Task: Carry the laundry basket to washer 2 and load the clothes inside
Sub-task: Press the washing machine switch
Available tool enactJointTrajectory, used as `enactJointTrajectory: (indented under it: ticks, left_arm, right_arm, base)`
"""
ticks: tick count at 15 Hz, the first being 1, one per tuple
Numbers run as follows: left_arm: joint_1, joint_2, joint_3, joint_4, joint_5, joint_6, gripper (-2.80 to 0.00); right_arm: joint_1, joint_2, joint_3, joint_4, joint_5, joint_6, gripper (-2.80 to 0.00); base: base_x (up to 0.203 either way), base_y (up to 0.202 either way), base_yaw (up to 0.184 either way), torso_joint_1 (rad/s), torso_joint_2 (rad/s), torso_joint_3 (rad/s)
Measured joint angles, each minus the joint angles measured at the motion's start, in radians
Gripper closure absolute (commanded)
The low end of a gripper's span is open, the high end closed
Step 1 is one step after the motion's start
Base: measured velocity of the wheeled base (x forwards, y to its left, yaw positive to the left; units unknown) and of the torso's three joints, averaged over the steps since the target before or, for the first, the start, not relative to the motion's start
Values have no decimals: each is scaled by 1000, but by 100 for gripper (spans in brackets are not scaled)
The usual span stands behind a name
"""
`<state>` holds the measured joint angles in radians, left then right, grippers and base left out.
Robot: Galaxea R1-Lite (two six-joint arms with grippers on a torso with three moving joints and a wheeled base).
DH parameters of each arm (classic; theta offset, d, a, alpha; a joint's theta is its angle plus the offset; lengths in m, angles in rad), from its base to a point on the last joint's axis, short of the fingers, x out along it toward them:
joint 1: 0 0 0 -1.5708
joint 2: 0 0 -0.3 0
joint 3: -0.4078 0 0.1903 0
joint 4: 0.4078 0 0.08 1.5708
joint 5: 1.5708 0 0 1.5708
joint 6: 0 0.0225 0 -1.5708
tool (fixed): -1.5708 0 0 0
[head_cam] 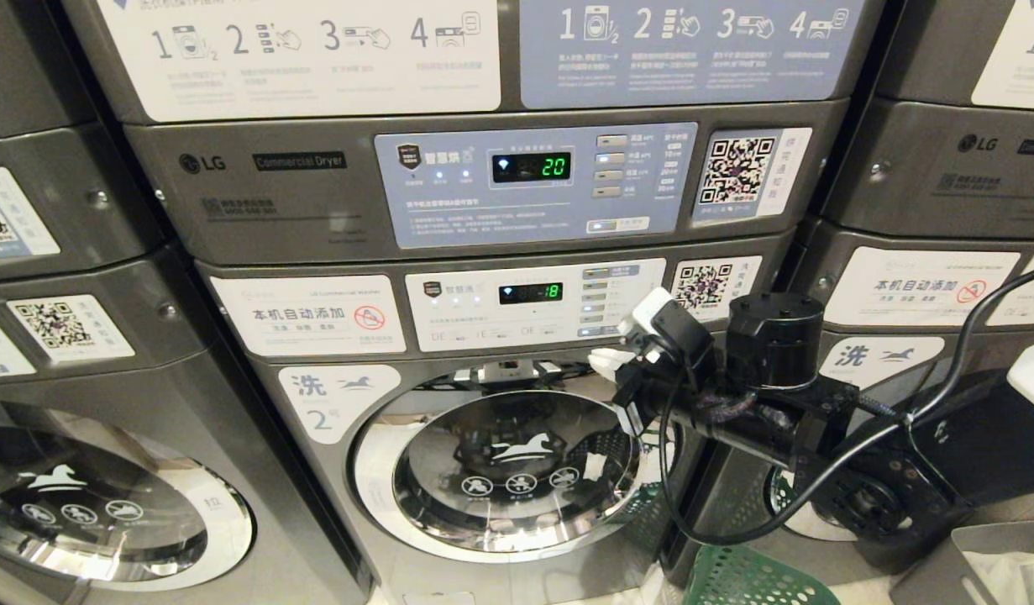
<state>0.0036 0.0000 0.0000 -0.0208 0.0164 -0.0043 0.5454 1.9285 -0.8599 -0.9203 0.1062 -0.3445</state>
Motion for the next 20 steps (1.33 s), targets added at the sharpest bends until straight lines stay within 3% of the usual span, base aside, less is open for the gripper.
enactJointTrajectory:
  ticks: [20]
  left_arm:
    - [0, 0, 0, 0, 0, 0, 0]
  right_arm:
    - [-35, 67, -118, 1, -29, 7, 0]
  base:
    - [0, 0, 0, 0, 0, 0]
